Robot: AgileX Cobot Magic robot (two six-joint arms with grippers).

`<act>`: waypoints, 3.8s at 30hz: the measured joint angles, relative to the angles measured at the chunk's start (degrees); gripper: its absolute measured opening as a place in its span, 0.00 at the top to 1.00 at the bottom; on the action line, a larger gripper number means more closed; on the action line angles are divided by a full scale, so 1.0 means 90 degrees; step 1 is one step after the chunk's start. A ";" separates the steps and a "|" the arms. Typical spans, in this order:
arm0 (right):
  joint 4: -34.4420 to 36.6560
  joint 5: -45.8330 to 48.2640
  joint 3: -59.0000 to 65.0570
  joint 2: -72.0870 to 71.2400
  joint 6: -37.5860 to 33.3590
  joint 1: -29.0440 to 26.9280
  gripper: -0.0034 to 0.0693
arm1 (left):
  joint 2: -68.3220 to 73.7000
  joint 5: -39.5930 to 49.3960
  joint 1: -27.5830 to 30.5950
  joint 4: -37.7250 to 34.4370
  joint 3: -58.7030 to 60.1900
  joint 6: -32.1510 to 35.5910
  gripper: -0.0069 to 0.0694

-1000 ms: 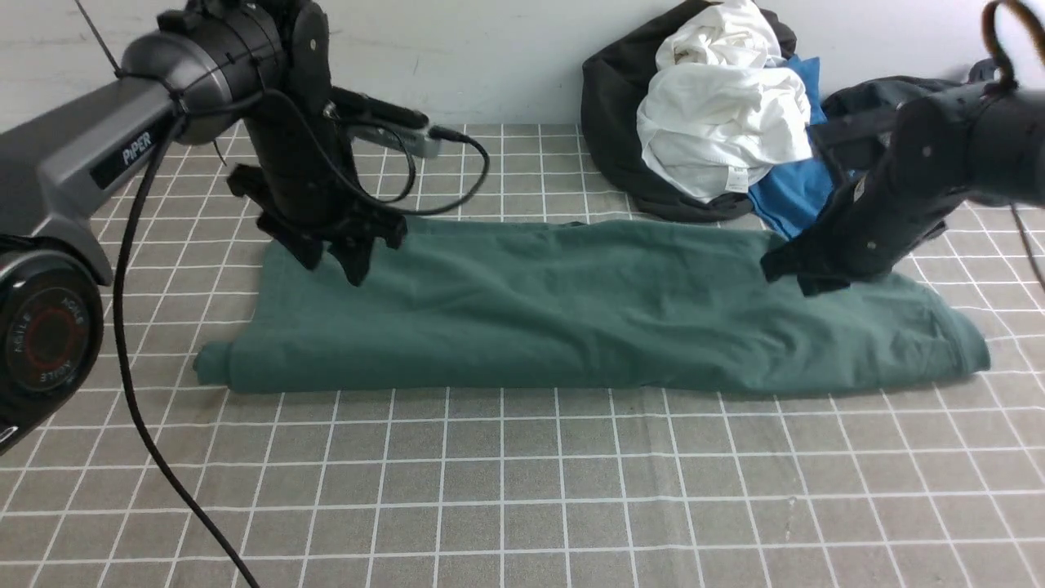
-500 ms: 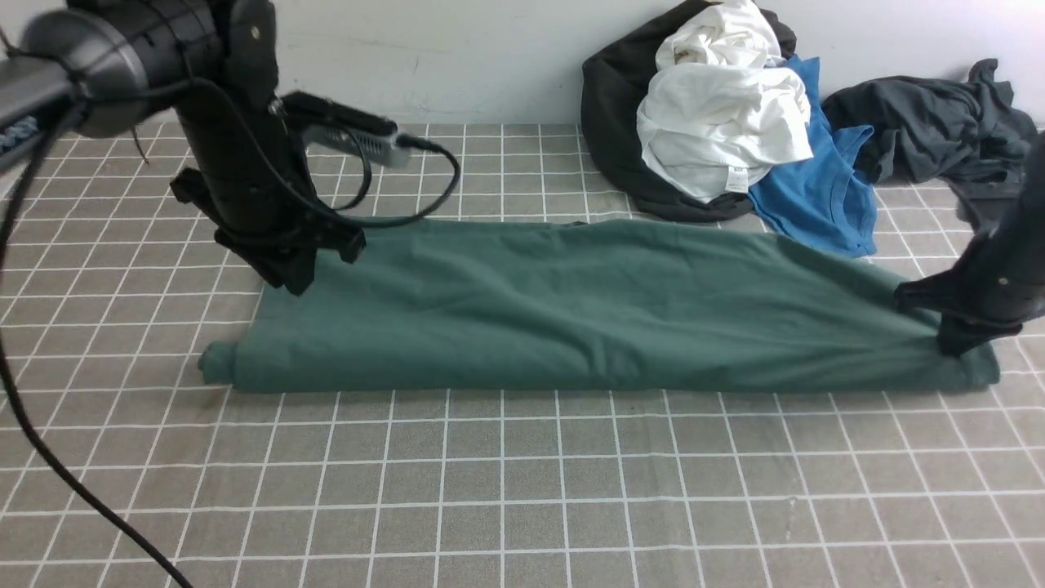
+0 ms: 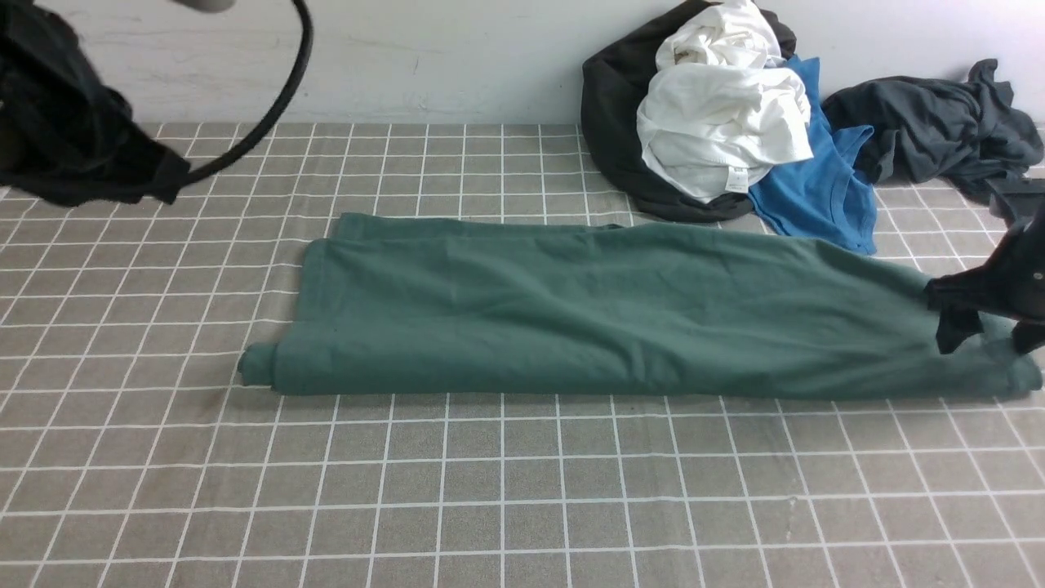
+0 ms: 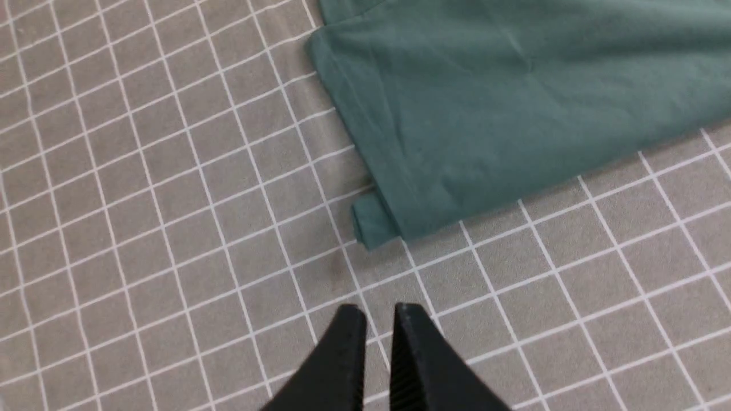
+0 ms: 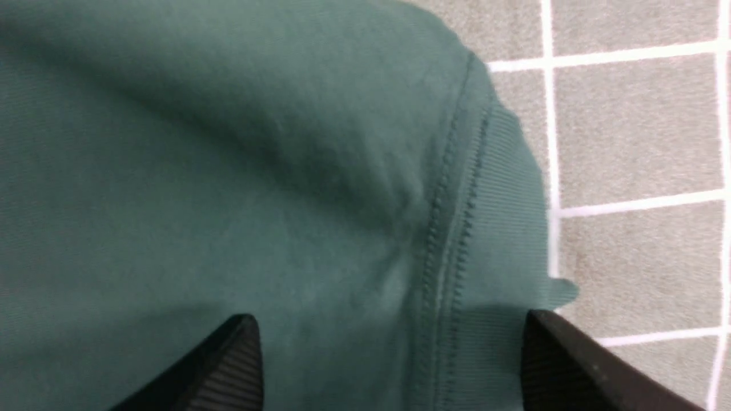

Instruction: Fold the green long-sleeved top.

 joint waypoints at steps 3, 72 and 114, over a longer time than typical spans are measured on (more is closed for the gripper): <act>-0.0001 0.0040 0.0000 -0.0049 -0.0007 -0.0133 0.17 | -0.0497 -0.0284 0.0000 0.0243 0.0891 -0.0079 0.84; 0.3210 -0.1206 -0.4751 0.3004 -0.1260 0.5664 0.90 | -0.2600 -0.2657 -0.0397 -0.0522 0.3293 -0.0697 0.84; 0.1863 -0.6497 0.8294 -1.0334 -0.3028 0.2700 0.96 | -0.7120 -0.6254 -0.0397 -0.0510 0.7070 0.0795 0.84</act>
